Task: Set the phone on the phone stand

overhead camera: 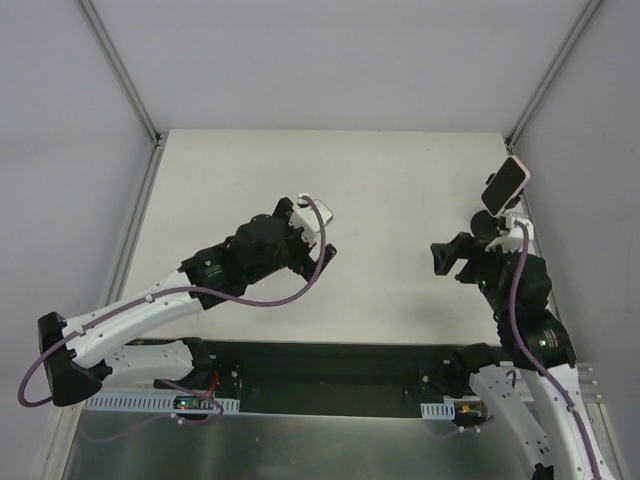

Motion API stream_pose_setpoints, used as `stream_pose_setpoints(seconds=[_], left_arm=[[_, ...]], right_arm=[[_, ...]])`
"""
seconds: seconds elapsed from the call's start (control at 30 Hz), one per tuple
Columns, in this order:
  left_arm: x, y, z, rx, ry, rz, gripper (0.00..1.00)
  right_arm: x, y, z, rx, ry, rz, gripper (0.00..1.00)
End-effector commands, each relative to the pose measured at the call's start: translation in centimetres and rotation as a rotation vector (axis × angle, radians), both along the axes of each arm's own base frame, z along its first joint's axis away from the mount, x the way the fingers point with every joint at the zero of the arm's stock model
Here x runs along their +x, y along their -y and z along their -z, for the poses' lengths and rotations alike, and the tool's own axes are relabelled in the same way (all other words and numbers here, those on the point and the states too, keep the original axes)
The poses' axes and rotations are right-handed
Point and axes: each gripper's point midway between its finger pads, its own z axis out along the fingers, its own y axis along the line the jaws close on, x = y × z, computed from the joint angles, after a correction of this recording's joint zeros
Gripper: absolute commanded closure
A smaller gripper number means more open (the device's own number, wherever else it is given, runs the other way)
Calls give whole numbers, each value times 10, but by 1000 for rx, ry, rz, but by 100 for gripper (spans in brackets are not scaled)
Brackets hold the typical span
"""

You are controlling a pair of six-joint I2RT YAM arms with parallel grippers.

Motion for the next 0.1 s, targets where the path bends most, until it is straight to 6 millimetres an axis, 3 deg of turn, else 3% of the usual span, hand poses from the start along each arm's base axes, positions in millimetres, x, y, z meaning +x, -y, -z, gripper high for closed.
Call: stream_pose_setpoints(seconds=[0.0,0.07], left_arm=[[-26,-1,-74,-273,29,51,1],[-37,-8,-92,-364,13,54,1]], right_arm=[[-33,1,-35,234,75,48,4],[-51,9,-33,238,42,70,4]])
